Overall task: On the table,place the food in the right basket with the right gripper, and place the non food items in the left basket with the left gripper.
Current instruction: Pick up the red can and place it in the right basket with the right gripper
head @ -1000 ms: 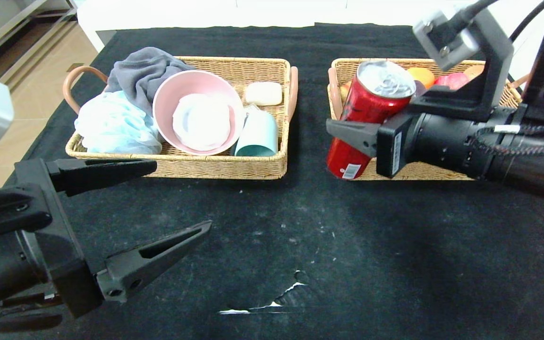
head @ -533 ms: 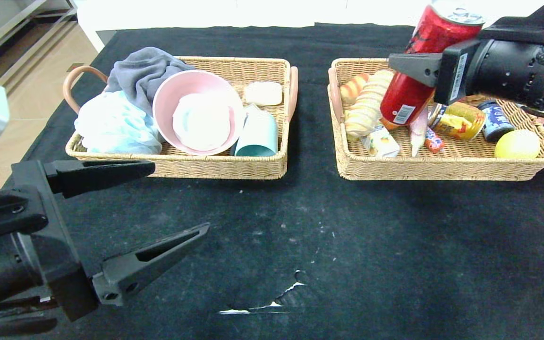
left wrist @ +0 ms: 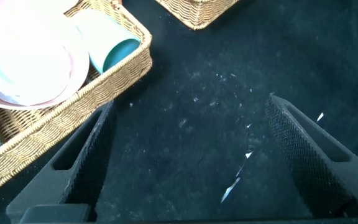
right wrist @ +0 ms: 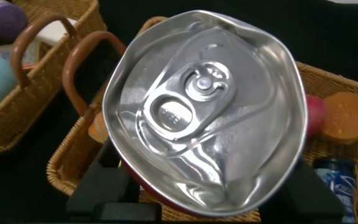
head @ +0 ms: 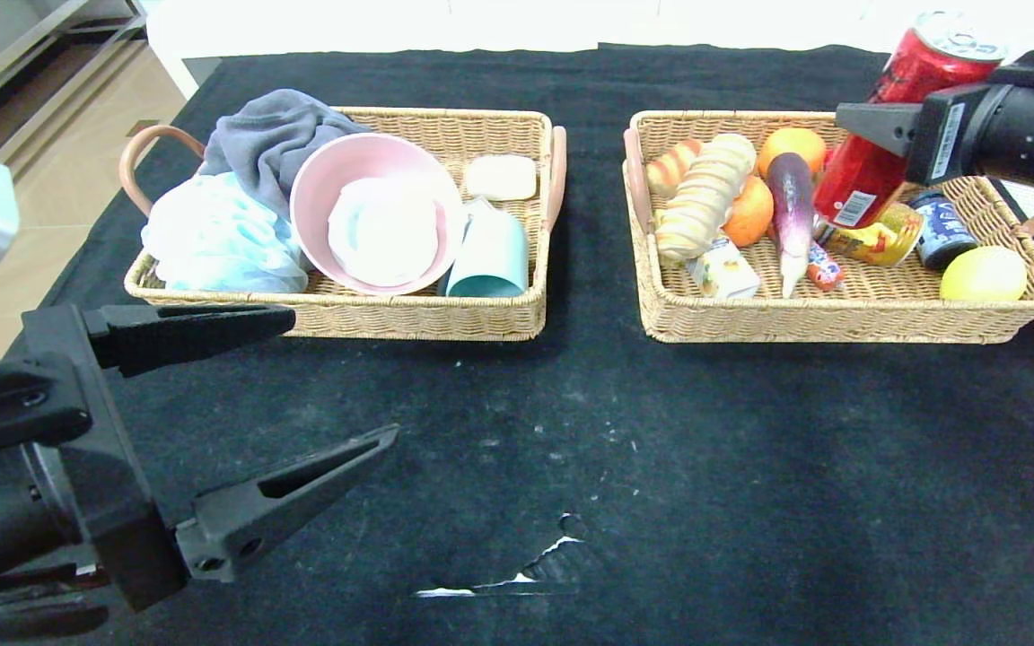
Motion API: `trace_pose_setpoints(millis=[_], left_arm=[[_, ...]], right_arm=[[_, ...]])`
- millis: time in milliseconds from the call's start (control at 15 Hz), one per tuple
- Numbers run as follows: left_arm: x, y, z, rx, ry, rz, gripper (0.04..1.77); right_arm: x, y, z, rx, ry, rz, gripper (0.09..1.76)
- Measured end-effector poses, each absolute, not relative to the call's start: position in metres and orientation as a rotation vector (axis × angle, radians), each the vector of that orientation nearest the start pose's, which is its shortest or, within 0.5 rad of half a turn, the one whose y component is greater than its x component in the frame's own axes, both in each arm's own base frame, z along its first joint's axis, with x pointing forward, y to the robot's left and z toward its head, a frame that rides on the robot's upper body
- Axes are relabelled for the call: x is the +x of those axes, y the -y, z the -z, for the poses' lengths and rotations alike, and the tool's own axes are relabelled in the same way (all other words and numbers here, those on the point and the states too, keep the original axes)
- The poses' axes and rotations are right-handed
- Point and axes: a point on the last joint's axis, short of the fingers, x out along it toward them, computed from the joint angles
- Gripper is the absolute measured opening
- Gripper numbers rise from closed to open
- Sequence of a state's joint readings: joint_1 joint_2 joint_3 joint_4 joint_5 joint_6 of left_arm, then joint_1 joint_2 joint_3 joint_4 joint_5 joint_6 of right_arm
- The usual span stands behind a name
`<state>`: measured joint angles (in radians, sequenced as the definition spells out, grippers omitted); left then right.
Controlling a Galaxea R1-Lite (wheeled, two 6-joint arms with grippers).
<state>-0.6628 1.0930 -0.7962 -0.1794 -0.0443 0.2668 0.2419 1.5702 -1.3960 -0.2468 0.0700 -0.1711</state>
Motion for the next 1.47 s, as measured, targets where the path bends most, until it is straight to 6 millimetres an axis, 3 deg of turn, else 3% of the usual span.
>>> trace_pose_setpoints(millis=[467,1133,1467], left_arm=[[0.120,0.095,-0.275,0.293,-0.022,0.721,1.72],[0.120,0.096,-0.275,0.293,-0.023,0.721,1.72],[0.120,0.096,-0.274,0.293,-0.023,0.721,1.72]], right_arm=[[0.296,-0.035,-0.335,-0.082,0.022,-0.190,1.03],[0.309,-0.024,-0.315,-0.057,-0.041,-0.177,1.03],[0.309,-0.024,-0.314,-0.055,-0.043,-0.178,1.35]])
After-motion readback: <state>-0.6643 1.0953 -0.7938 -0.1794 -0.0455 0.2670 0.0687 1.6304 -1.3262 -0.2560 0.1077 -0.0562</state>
